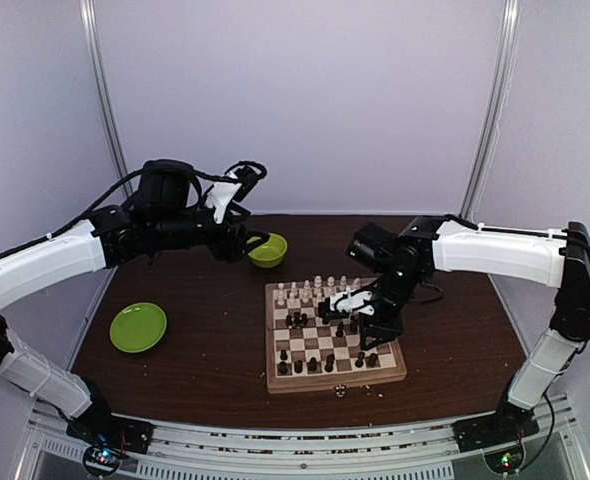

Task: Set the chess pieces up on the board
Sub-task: Pick up the king from c8.

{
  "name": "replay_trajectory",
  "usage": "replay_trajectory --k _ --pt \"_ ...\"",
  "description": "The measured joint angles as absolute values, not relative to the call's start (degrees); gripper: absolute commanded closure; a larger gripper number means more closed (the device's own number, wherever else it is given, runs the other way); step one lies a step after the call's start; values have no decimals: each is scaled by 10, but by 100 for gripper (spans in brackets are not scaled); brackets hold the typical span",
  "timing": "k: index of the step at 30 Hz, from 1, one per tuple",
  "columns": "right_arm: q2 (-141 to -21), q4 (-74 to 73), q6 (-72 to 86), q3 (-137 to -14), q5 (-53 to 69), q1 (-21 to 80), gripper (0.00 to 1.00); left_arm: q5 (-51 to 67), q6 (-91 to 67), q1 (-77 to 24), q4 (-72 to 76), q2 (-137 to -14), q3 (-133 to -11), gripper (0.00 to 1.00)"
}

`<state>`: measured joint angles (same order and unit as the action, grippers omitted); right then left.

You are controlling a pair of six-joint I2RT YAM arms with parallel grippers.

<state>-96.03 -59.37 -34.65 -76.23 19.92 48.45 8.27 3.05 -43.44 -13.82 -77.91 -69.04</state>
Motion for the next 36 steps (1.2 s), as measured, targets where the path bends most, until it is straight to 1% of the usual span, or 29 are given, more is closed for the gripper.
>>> replay_trajectory --k 9,14,20,25,36 --pt "-989 -591 -363 -761 197 515 62 88 30 -434 -138 -779 -691 30" --pt "-1014 -589 -363 -761 185 524 65 88 30 -434 -138 -779 -691 30" --pt "-1021 -589 -367 -761 168 528 74 90 30 -434 -138 -779 -691 30" --pt "-1029 -587 -369 -761 151 530 87 93 30 -434 -138 -779 -691 30" --pt "-1030 -585 -362 -773 143 550 89 93 29 -434 -138 -779 -691 30"
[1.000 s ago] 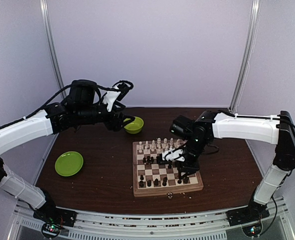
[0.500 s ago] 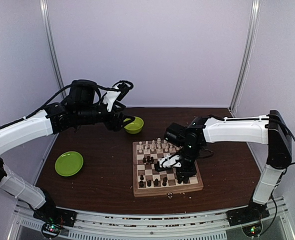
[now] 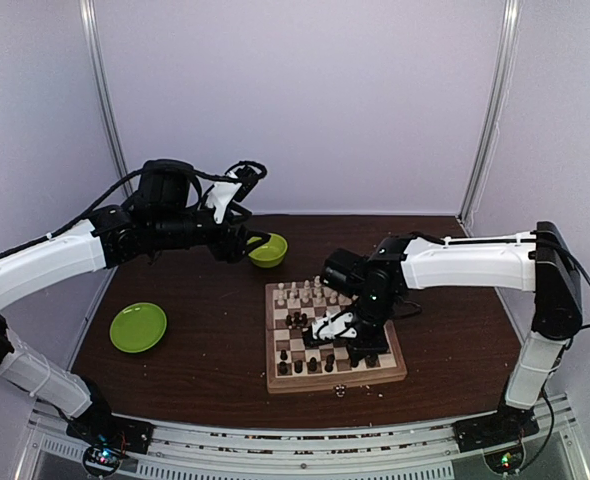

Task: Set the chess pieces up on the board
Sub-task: Pick up the king from c8, then place the king on d8.

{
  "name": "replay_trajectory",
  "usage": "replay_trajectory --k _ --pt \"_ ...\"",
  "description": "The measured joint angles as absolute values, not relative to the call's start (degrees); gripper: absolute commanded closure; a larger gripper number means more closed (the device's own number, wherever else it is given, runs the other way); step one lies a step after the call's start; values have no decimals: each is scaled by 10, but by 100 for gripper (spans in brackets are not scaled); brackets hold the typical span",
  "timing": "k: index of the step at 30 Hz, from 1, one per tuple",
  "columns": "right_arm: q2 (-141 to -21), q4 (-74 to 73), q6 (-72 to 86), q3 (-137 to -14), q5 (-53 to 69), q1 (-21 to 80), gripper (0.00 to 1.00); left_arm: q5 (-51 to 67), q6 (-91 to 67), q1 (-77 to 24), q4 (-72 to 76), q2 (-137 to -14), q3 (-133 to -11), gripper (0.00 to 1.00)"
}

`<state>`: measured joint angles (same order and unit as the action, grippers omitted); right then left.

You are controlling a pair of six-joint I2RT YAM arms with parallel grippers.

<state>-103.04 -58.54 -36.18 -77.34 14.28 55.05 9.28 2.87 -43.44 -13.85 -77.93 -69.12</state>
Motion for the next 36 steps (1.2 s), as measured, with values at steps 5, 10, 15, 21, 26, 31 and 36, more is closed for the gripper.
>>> replay_trajectory --k 5,10,15,21,26,31,36 --pt "-1032 -586 -362 -792 143 568 89 93 29 -434 -138 -779 -691 30" --pt "-1044 -585 -361 -802 142 573 89 93 29 -434 -138 -779 -691 30" --pt "-1055 -585 -359 -807 139 573 89 93 29 -434 -138 -779 -691 31" --pt "-1065 -584 -358 -815 138 574 88 93 29 -434 -138 -779 -691 30" --pt "-1070 -584 -357 -815 138 574 83 93 28 -434 -139 -780 -691 30" --pt "-1071 -585 -357 -815 138 575 74 93 28 -434 -141 -781 -691 30" --pt "-1065 -587 -359 -815 138 575 68 93 25 -434 -147 -783 -691 30"
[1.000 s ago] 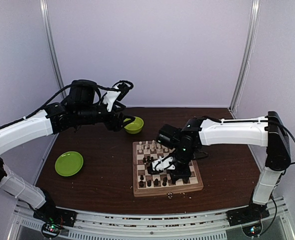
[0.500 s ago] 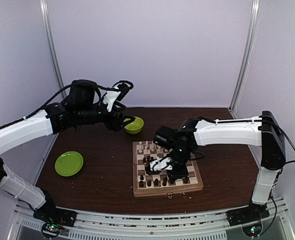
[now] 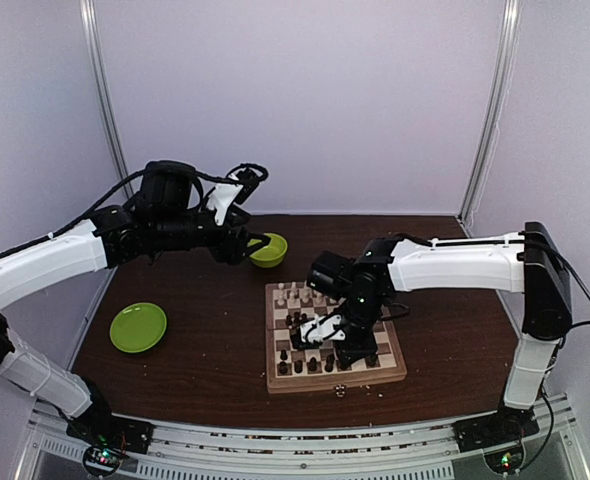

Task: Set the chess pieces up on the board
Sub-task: Place the king on d8.

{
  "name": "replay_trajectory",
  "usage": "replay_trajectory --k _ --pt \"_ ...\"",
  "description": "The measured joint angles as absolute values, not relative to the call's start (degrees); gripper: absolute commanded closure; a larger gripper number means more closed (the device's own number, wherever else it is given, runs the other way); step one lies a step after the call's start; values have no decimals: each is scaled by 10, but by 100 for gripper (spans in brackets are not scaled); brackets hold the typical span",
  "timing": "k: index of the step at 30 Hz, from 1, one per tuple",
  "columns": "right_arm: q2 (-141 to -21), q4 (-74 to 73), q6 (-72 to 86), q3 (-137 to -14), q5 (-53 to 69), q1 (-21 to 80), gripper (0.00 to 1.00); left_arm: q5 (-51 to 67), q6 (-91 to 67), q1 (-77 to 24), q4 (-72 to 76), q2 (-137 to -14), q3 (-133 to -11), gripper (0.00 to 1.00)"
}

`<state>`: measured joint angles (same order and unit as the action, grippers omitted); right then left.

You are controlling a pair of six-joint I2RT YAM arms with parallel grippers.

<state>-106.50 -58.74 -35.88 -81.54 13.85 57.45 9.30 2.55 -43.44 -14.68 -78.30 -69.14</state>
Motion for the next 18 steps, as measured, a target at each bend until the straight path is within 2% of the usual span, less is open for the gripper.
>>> replay_trajectory --k 9,18 --pt "-1001 -616 -362 -861 161 519 66 95 24 -434 -147 -783 -693 30" --pt "-1055 -596 -342 -902 149 476 59 95 24 -434 -149 -784 -700 30"
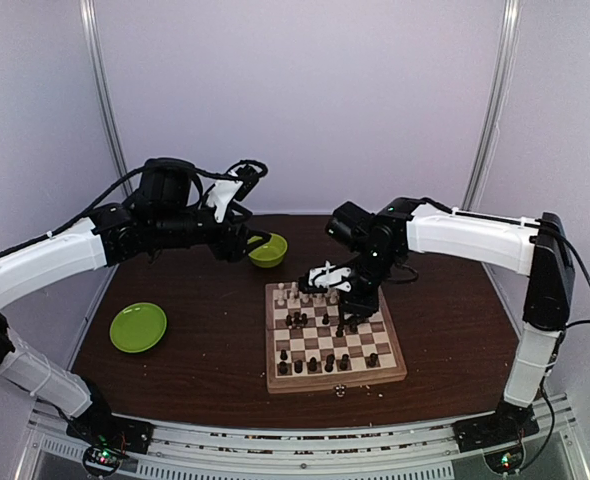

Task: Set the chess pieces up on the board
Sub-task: Place the king on d8, then pick up the bishop from the chessboard.

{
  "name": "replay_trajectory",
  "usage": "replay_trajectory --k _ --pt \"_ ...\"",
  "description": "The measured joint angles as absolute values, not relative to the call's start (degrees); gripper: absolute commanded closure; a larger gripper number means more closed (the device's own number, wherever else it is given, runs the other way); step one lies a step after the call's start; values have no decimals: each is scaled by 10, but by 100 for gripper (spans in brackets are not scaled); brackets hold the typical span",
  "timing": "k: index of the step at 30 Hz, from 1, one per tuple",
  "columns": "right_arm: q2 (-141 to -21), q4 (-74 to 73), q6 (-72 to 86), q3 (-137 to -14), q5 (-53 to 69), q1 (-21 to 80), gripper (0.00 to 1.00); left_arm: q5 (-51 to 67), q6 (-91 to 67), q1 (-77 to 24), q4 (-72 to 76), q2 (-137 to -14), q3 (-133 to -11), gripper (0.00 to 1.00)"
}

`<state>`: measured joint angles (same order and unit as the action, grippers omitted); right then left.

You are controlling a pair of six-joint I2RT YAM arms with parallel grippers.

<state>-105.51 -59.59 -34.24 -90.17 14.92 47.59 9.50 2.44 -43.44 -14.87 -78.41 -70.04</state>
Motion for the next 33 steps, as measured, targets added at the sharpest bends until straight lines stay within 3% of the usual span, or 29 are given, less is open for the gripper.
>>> replay_trajectory --k 7,15,33 --pt "-1126 -590 -336 -920 143 476 58 95 24 -434 -149 -784 -700 30" --pt "-1143 -588 -328 -928 141 475 64 95 24 -434 -149 -784 -700 30" --pt "-1147 -585 -324 -923 140 471 92 103 24 -434 -150 -785 -701 30"
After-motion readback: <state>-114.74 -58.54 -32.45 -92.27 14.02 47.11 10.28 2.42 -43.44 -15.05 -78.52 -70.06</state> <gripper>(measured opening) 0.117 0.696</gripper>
